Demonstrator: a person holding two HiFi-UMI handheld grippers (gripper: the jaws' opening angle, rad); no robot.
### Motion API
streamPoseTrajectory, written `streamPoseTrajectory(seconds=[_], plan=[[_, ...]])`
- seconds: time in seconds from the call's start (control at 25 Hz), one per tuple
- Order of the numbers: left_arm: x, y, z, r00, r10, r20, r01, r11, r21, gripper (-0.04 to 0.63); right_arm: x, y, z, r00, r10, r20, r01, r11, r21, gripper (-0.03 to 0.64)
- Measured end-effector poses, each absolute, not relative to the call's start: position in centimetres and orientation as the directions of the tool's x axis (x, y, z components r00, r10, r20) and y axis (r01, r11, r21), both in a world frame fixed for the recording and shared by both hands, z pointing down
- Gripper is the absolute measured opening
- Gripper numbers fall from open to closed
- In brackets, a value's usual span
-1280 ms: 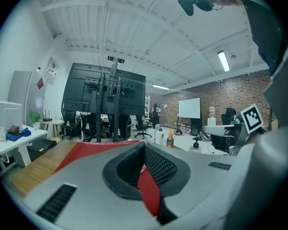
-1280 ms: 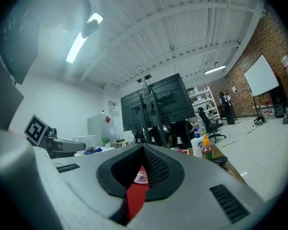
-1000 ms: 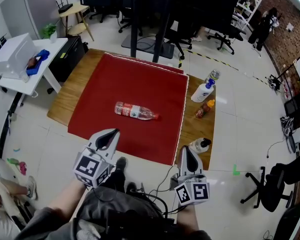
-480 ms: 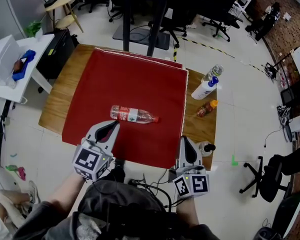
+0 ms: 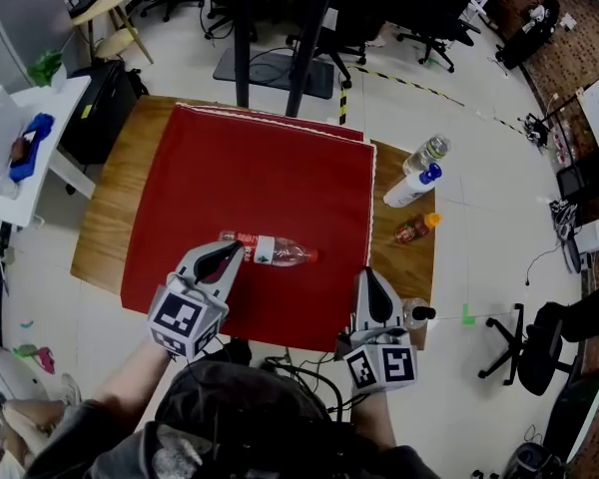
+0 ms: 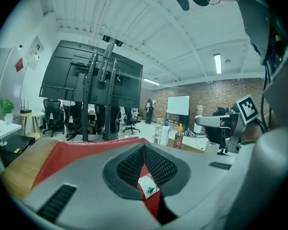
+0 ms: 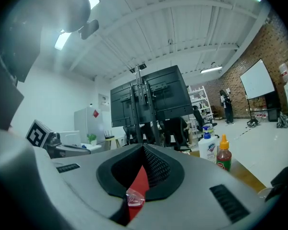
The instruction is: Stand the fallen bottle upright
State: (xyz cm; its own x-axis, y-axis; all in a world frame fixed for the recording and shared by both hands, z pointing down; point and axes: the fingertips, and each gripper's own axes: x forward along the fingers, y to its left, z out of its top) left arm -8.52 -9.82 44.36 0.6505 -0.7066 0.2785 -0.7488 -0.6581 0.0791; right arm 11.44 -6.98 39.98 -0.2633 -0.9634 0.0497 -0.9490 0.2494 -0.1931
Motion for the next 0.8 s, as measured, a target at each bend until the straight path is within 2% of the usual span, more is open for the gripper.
streamPoseTrajectory(seconds=[0.4,0.8], plan=[[-8.8,-13.0,46.1,0.687,-0.653,0.320,-0.711,-0.694,0.111,0.031,10.7,-10.4,40.4,-0.224,-0.973,0.061,-0.958,0.209,-0.195,0.009],[-10.0,-15.4,46.6,0.719,-0.623,0.309,-0.679,-0.725,0.118,0.031,8.6,-13.4,40.1,-0.190,-0.980,0.052,-0.967,0.178,-0.182,0.009]])
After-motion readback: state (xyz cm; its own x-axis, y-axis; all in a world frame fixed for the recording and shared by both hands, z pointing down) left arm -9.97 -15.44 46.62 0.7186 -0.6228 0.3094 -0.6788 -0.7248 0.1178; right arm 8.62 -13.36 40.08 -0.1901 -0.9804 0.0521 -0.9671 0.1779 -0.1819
